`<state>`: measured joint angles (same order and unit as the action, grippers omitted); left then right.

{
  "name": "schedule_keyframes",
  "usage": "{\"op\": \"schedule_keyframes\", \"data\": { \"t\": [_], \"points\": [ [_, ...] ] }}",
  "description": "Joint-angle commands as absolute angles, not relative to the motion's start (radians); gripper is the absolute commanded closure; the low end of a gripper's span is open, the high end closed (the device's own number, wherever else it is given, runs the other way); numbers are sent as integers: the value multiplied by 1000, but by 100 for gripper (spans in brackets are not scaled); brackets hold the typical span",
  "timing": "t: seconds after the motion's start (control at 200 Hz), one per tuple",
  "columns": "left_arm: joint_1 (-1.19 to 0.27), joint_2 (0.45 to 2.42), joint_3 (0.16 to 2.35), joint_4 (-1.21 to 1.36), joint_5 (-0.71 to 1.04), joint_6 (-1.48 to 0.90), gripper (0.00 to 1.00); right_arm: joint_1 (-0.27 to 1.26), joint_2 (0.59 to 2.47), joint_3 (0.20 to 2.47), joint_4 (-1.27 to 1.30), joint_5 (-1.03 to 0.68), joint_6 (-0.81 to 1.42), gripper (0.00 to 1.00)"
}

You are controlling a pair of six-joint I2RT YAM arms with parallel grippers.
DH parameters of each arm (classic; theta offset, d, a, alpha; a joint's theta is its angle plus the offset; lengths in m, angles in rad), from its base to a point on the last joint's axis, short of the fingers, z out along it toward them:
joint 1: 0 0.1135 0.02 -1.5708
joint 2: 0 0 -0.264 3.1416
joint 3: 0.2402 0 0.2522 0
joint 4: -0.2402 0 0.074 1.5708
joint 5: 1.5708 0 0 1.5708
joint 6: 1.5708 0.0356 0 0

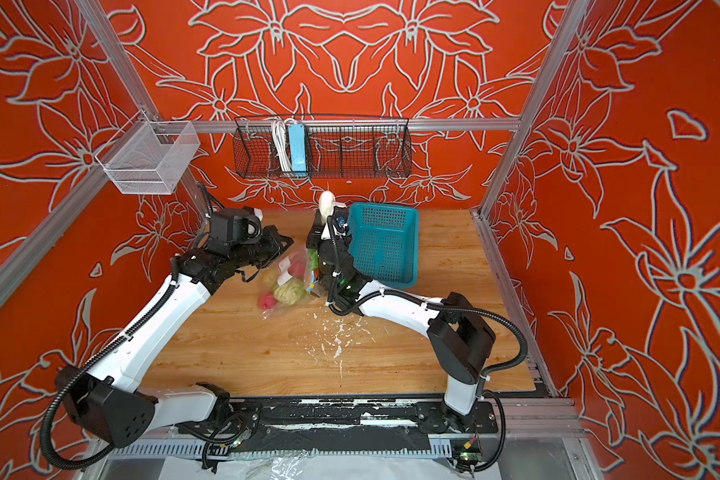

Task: Place the food in the zip-top bag and seal the zipper
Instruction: 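Carry the pale cucumber toward the bag opening held by the left gripper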

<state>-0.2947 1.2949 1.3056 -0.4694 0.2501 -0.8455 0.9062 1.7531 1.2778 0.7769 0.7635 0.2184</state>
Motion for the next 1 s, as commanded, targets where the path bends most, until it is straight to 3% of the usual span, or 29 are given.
{"op": "schedule_keyframes", "data": {
  "t": [0.0,0.07,0.205,0.36,0.726,0.996],
  "points": [
    [-301,1280,1280,-466,271,-847,100,883,1670,1227,807,790,205,67],
    [-309,1286,1272,-460,275,-851,92,861,1624,1189,779,781,242,67],
    [-352,1326,1307,-485,249,-821,64,807,1533,1127,692,748,332,67],
    [-429,1411,1417,-578,169,-757,46,778,1478,1085,674,753,334,67],
    [-542,1602,1649,-891,-224,-627,48,740,1418,1036,638,707,386,68],
    [-569,1615,1669,-932,-351,-572,48,733,1411,1029,627,662,424,67]
  ]
}}
